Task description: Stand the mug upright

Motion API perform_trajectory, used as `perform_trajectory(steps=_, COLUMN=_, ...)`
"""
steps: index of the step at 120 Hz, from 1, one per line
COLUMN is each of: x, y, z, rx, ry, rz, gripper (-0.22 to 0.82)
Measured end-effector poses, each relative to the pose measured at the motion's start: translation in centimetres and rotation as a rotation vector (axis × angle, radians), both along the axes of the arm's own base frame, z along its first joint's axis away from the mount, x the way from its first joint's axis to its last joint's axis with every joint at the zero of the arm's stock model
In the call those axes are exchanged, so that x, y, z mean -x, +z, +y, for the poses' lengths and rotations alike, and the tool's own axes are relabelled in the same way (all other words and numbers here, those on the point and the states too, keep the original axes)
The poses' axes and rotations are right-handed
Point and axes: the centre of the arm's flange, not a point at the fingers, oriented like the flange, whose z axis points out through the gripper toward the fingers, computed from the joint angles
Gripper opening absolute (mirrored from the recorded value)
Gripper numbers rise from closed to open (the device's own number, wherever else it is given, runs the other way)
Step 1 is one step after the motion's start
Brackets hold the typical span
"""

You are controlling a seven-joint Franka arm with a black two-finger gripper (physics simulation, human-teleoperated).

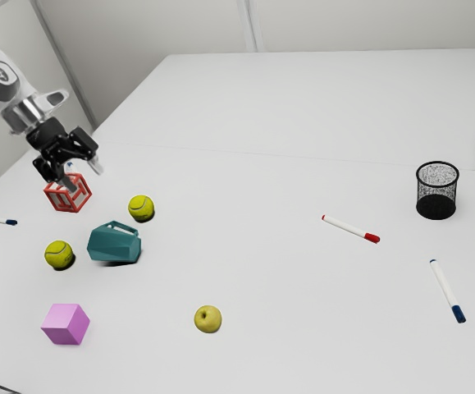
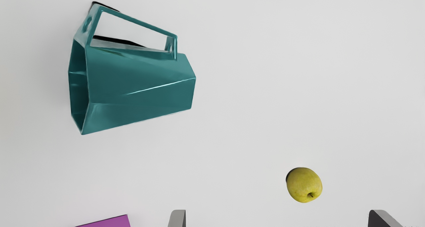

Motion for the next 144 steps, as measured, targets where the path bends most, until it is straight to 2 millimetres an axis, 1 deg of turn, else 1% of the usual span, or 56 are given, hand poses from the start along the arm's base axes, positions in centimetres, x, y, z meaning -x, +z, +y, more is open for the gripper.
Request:
perform_trajectory(steps=10, x=-0.8, y=-3.0, z=1.6, rx=0.049, ry=-0.003, rz=0.011, gripper=0.60)
perform_trajectory(steps=21, x=-1.2, y=-4.9, z=3.6, rx=0.082, ry=-0.005, rz=-0.002, gripper=0.60)
perform_trajectory(steps=29, x=-1.3, y=-6.7, z=4.9, rx=0.107, ry=-0.002, rz=-0.006, gripper=0.60)
perform_trajectory(steps=44, x=-1.2, y=-9.0, z=6.3, rx=0.138, ry=-0.006, rz=-0.023, gripper=0.60)
perform_trajectory(steps=61, x=-0.9, y=-11.9, z=7.4, rx=0.169, ry=-0.012, rz=-0.025, gripper=0.60)
perform_trajectory(steps=68, x=-0.8, y=-13.1, z=7.5, rx=0.182, ry=-0.019, rz=-0.020, gripper=0.60)
perform_trajectory(steps=75, x=-0.4, y=-14.3, z=7.1, rx=0.201, ry=-0.025, rz=-0.012, gripper=0.60)
perform_trajectory(steps=96, x=0.6, y=-16.7, z=6.4, rx=0.244, ry=-0.034, rz=-0.005, gripper=0.60)
perform_trajectory(steps=111, x=0.7, y=-17.6, z=5.5, rx=0.269, ry=-0.049, rz=-0.013, gripper=0.60)
perform_trajectory(steps=129, x=0.2, y=-17.7, z=4.3, rx=0.292, ry=-0.069, rz=-0.037, gripper=0.59)
perform_trajectory(steps=136, x=0.0, y=-17.6, z=4.0, rx=0.301, ry=-0.071, rz=-0.047, gripper=0.53)
perform_trajectory(steps=144, x=-0.1, y=-17.4, z=3.8, rx=0.307, ry=-0.072, rz=-0.055, gripper=0.40)
